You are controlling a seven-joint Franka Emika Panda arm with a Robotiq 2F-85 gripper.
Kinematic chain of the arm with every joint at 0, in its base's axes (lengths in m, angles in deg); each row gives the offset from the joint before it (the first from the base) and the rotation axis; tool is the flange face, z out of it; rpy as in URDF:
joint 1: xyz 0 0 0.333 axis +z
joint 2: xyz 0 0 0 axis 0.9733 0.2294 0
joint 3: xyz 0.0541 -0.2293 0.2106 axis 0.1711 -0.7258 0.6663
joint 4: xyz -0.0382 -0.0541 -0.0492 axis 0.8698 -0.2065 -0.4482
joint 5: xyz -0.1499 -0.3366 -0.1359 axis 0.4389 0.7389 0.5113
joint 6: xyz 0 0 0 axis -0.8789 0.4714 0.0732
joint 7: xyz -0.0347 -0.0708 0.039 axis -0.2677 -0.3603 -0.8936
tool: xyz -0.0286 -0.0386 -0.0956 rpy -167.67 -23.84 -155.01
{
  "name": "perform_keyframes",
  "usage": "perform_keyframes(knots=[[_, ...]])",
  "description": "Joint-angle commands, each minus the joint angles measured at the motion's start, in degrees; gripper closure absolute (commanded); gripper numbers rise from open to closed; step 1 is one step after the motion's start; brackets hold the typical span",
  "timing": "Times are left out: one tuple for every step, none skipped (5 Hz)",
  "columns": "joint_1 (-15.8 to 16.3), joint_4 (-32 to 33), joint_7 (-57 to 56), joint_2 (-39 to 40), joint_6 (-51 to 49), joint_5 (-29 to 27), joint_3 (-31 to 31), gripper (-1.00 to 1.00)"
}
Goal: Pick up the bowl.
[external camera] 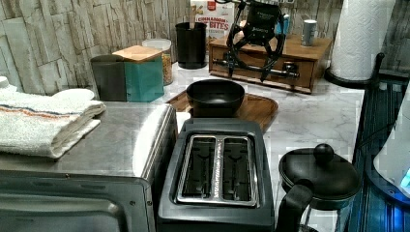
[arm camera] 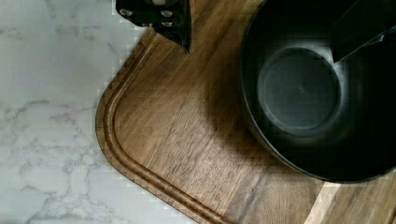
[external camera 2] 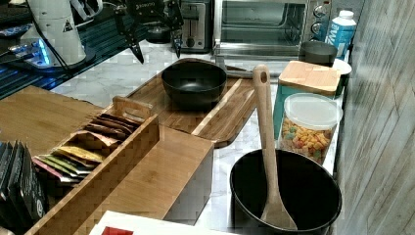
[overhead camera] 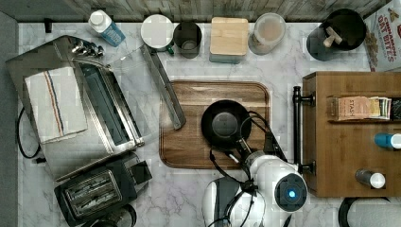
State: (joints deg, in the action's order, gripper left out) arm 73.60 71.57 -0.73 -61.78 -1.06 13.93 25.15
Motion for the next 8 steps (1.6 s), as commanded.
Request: perform_keyframes(knots=[[1.25,-2.93,-4.05,5.1,4.05,-1.91,0.02,-1.0],[2.05,-3.24,-3.65,6.73,4.55,-2.15,-0.79,-1.0],[1.96,-3.42,-3.78,7.4,5.23,-3.06,-0.84,-1.0],[2.62,-3.76,-4.85,8.63,6.81,-4.15,-0.97,-1.0],[3.32,-4.82,-6.29,10.65,7.48,-5.91,-1.36,-1.0],[3.2,-4.97,-6.65,11.5,9.31,-7.4,-1.61,-1.0],[2.75,-6.27,-6.79,12.66,8.4,-7.85,-1.59,0.21],[2.77,-6.3,-5.65,12.68,8.87,-6.78,-1.56,1.0]])
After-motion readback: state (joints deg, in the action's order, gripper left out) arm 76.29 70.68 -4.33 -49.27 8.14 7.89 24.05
